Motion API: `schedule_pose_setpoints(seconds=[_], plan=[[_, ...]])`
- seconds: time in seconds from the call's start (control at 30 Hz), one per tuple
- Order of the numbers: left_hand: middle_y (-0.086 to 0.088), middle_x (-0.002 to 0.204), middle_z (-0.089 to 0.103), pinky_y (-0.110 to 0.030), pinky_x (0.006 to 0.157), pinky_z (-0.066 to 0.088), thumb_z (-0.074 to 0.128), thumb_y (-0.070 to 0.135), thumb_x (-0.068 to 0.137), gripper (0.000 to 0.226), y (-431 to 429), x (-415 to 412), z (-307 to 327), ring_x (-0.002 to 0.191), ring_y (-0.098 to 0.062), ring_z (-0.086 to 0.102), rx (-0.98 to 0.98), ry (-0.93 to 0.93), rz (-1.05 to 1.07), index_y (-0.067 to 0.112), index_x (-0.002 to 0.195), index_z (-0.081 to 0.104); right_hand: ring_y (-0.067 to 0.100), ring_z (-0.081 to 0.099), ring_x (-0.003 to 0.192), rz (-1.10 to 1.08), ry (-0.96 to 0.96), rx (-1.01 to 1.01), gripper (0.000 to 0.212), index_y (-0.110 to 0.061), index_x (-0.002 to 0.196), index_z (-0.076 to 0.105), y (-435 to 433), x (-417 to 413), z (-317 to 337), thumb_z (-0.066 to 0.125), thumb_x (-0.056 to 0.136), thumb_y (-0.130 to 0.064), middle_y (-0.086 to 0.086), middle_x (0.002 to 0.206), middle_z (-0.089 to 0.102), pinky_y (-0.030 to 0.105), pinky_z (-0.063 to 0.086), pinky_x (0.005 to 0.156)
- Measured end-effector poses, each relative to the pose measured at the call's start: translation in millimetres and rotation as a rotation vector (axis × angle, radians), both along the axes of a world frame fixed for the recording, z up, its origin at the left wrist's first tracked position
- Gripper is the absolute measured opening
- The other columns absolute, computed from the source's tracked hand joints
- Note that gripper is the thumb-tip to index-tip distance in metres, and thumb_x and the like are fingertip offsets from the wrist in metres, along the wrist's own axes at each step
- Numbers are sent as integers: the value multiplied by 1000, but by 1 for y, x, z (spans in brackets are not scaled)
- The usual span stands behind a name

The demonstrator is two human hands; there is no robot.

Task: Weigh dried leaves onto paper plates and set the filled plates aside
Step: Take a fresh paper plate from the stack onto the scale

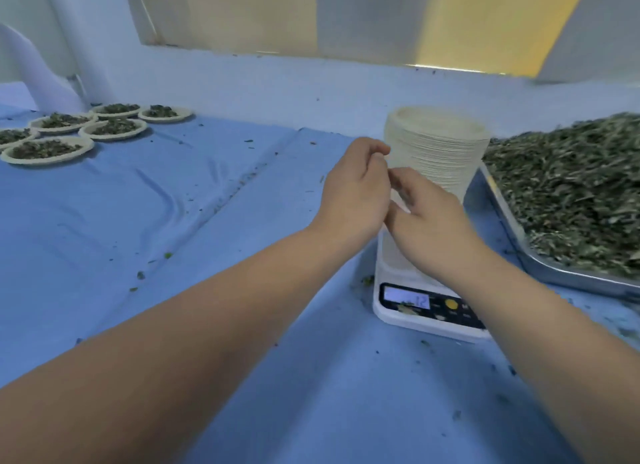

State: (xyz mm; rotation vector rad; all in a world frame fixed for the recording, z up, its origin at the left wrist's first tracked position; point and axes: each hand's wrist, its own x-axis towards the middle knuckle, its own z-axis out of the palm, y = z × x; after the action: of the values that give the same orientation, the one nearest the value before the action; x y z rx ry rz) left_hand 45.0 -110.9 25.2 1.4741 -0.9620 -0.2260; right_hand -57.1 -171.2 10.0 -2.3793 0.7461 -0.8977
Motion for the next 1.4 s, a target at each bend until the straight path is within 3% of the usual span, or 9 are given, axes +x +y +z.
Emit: schedule_pose_setpoints(seconds=[0.1, 0.17, 0.23, 0.3, 0.5, 0.63, 0.83, 1.13, 1.4], plan=[[17, 93, 55, -13, 74, 41, 37, 15, 108, 28, -20, -21, 2, 74, 8, 52, 17, -225, -53, 16, 121, 61, 13, 62, 106, -131, -43, -50, 37, -32, 135, 54, -22, -57, -9, 56, 98, -36, -10, 127, 65, 28, 45, 86], [7, 101, 62, -30, 78, 44, 36, 16, 109, 29, -33, -27, 7, 78, -8, 55, 52, -422, -80, 12, 128, 58, 9, 63, 82, -216, -14, -94, 38, -34, 137, 52, -40, -88, -14, 54, 99, -38, -10, 111, 67, 26, 42, 69], [-10, 142, 55, -34, 102, 40, 34, 19, 111, 38, -48, -27, 13, 123, -25, 55, 156, -639, -88, 8, 144, 47, 8, 56, 55, -315, 59, -152, 38, -32, 137, 51, -59, -121, -21, 52, 99, -38, -7, 76, 64, 28, 37, 52], [-14, 168, 22, -34, 122, 18, 30, 23, 113, 48, -64, -26, 21, 156, -29, 16, 279, -820, -97, 3, 156, 31, 11, 52, 54, -417, 162, -206, 36, -27, 135, 52, -75, -150, -28, 51, 100, -37, -11, 67, 53, 32, 39, 50], [-15, 169, 18, -42, 123, 17, 28, 21, 113, 44, -107, -20, 39, 158, -31, 6, 466, -1143, -5, 2, 152, 37, 18, 49, 55, -564, 316, -177, 36, -22, 131, 53, -95, -163, -36, 43, 104, -43, -4, 68, 54, 29, 37, 47], [-13, 134, 54, -42, 105, 42, 38, 7, 105, 26, -120, -16, 38, 138, -32, 39, 503, -1175, 38, 4, 118, 60, 17, 50, 53, -581, 508, -265, 38, -23, 117, 54, -92, -150, -42, 31, 105, -51, -3, 66, 55, 27, 30, 46], [-10, 117, 60, -43, 81, 50, 44, -2, 92, 35, -123, -17, 44, 106, -32, 59, 566, -1189, 102, 7, 121, 61, 19, 51, 53, -611, 562, -293, 45, -21, 106, 54, -93, -147, -44, 25, 104, -55, -1, 64, 56, 26, 33, 48], [-3, 75, 35, -33, 50, 25, 46, -9, 86, 22, -117, -13, 60, 58, -24, 37, 598, -1528, 79, 12, 90, 40, 16, 47, 49, -618, 505, -363, 45, -21, 95, 52, -96, -148, -49, 25, 103, -56, -2, 60, 53, 25, 29, 47], [-2, 72, 32, -31, 47, 19, 46, -8, 86, 34, -120, -11, 62, 55, -20, 31, 604, -1615, 58, 16, 72, 26, 16, 48, 49, -618, 484, -367, 44, -22, 90, 50, -97, -148, -51, 25, 102, -57, -3, 59, 53, 24, 30, 48]])
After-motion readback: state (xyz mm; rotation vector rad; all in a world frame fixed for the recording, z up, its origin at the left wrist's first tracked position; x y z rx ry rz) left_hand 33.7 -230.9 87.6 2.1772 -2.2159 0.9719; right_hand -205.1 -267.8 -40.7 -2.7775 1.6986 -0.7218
